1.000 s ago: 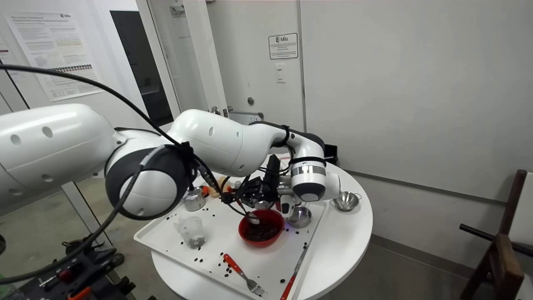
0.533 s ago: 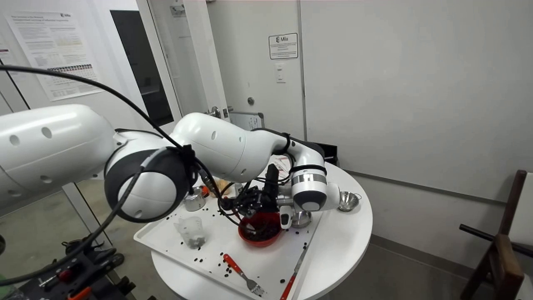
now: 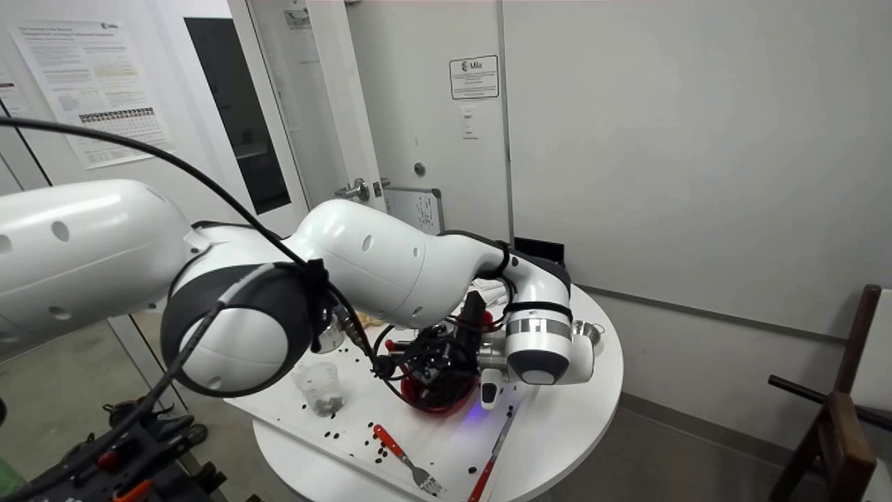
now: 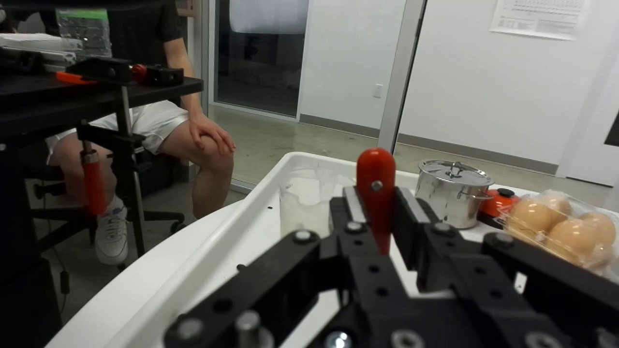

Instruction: Pick the spoon and mix the contents of the bowl

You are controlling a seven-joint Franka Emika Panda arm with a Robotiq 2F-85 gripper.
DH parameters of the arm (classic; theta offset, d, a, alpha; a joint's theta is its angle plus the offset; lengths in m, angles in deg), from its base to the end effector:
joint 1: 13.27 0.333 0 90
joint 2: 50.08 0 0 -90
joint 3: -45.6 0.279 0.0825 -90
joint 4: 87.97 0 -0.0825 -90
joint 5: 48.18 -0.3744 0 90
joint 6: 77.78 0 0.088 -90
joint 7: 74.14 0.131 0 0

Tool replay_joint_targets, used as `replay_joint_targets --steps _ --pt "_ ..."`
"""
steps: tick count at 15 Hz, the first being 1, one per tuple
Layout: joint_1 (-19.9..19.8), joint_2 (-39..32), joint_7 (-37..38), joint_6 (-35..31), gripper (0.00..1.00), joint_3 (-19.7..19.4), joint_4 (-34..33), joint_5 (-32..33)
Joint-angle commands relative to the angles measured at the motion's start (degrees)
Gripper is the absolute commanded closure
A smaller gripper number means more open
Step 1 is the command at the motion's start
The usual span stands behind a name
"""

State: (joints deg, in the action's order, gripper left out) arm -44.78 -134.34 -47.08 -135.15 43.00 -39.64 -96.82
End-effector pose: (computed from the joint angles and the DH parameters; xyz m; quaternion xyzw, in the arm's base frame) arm 0.5216 -0.2012 0.0021 -0.6130 0.4011 0.5385 0.4164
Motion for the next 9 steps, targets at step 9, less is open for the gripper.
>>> replay_joint_targets --steps 9 --pt "-0.22 0.45 5.85 -3.68 0.93 0.30 -4.23 -5.79"
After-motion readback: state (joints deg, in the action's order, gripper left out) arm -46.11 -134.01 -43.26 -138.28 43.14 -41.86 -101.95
